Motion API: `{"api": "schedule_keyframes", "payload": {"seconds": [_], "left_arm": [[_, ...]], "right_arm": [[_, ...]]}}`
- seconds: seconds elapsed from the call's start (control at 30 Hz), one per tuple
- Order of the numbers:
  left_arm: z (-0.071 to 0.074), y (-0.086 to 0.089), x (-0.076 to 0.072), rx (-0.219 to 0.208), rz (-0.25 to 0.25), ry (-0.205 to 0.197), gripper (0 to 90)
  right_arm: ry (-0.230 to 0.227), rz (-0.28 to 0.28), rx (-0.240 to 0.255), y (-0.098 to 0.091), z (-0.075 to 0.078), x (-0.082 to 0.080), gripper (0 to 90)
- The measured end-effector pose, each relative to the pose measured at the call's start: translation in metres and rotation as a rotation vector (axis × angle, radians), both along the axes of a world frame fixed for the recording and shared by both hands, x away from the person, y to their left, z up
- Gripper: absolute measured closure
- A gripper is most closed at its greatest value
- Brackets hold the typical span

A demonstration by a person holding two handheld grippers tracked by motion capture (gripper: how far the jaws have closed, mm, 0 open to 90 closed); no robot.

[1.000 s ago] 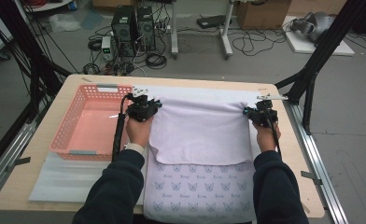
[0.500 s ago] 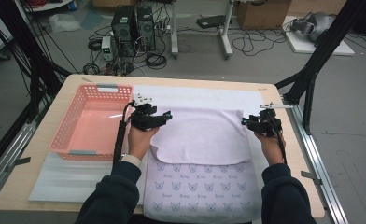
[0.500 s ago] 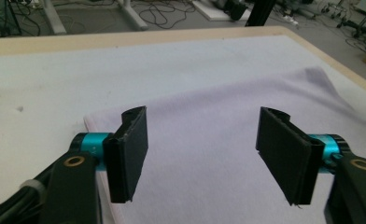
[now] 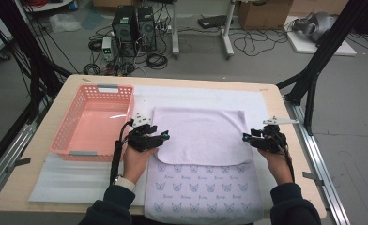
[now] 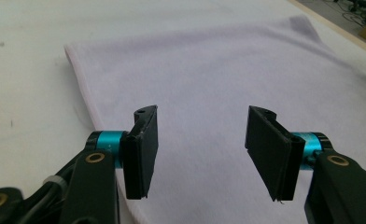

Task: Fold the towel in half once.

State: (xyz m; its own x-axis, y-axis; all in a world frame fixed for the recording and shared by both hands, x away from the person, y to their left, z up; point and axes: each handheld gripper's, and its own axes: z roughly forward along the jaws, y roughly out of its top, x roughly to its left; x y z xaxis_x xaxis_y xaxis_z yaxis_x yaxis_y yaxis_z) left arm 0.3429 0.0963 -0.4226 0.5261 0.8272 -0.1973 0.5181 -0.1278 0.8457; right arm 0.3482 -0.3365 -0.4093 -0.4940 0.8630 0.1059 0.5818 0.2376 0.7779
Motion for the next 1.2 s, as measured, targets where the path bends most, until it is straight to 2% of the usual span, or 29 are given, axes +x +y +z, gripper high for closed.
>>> {"api": "schedule_keyframes", "payload": {"seconds": [0.07, 0.13, 0.27, 0.43, 0.5, 0.67, 0.8, 1.0, 1.07, 1.13, 1.2], "left_arm": [[-0.003, 0.002, -0.005, -0.002, 0.004, -0.002, 44.4], [-0.008, 0.004, -0.013, 0.015, 0.002, 0.004, 44.7], [-0.015, 0.006, -0.023, 0.027, 0.006, 0.026, 46.6], [-0.021, 0.01, -0.039, 0.058, 0.024, 0.038, 50.4], [-0.023, 0.012, -0.045, 0.054, 0.03, 0.043, 53.4], [-0.025, 0.016, -0.055, 0.06, 0.05, 0.056, 54.8], [-0.028, 0.018, -0.062, 0.058, 0.055, 0.065, 53.5], [-0.029, 0.017, -0.066, 0.075, 0.041, 0.072, 60.9], [-0.029, 0.016, -0.068, 0.096, 0.031, 0.063, 65.3], [-0.029, 0.015, -0.07, 0.124, 0.027, 0.041, 72.4], [-0.029, 0.015, -0.071, 0.133, 0.026, 0.03, 78.8]], "right_arm": [[0.009, 0.005, -0.001, 0.001, -0.004, -0.008, 53.0], [0.014, 0.01, -0.005, 0.001, -0.008, -0.016, 53.0], [0.029, 0.018, -0.014, 0.002, -0.016, -0.031, 52.9], [0.033, 0.02, -0.042, 0.004, -0.019, -0.049, 52.3], [0.024, 0.014, -0.063, 0.005, -0.017, -0.056, 52.3], [0.017, -0.033, -0.048, 0.0, -0.017, -0.069, 52.1], [0.033, -0.033, -0.047, 0.001, -0.02, -0.074, 53.1], [0.07, -0.011, -0.105, 0.009, -0.028, -0.077, 57.8], [0.074, -0.01, -0.101, 0.009, -0.03, -0.079, 61.6], [0.074, -0.002, -0.09, 0.008, -0.031, -0.08, 67.9], [0.076, 0.009, -0.09, 0.01, -0.031, -0.081, 75.6]]}}
